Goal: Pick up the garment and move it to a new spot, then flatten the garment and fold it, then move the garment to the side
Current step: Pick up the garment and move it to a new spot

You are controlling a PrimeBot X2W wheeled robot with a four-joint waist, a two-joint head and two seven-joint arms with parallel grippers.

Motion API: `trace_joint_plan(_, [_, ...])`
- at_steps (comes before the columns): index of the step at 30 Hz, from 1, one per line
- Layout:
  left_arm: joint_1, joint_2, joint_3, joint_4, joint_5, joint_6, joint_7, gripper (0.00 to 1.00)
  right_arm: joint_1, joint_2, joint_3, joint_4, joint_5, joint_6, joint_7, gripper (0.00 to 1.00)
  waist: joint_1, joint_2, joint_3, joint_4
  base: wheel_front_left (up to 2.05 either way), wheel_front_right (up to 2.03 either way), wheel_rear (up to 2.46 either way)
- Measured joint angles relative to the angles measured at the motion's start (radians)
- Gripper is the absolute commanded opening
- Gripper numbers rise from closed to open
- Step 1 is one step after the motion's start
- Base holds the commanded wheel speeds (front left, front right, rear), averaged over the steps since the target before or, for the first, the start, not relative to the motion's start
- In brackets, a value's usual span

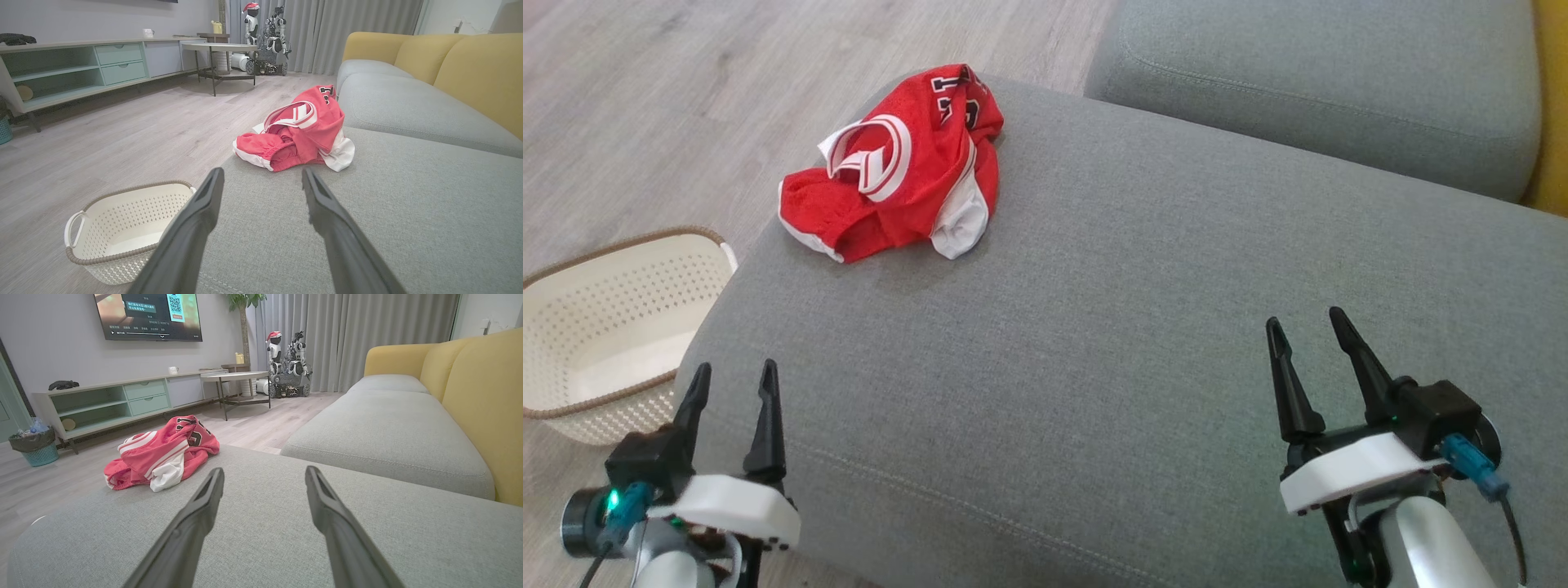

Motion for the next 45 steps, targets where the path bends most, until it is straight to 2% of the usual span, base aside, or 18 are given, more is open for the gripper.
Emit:
trace_joint_plan(13, [0.0,-0.01,0.014,0.0,0.01,-0.002,0.0,1.0,0.0,0.0,0.014,0.012,0.003,0.0,0.0,1.0,0.0,0.0,-0.003,-0.013,0.0,0.0,0.0])
trace_joint_plan(22, [-0.035,-0.01,0.018,0.0,0.004,-0.019,0.0,1.0,-0.003,0.0,0.014,-0.005,0.0,0.0,0.01,1.0,0.0,0.0,0.033,-0.029,0.0,0.0,0.0])
trace_joint_plan(36, [-0.417,0.021,0.027,0.089,-0.075,-0.043,-0.004,1.0,-0.122,-0.001,-0.003,-0.098,-0.083,0.0,0.076,1.0,0.0001,0.0,0.222,-0.09,0.0,0.0,0.0])
trace_joint_plan(40, [-0.557,0.055,0.026,0.188,-0.1,-0.045,-0.007,1.0,-0.156,-0.002,-0.01,-0.13,-0.108,0.0,0.096,1.0,0.0001,0.0,0.292,-0.109,0.0,0.0,0.0])
trace_joint_plan(45, [-0.725,0.114,0.008,0.392,-0.131,-0.045,-0.006,1.0,-0.202,-0.003,-0.009,-0.156,-0.126,0.0,0.11,1.0,0.0002,0.0,0.373,-0.133,0.0,0.0,0.0])
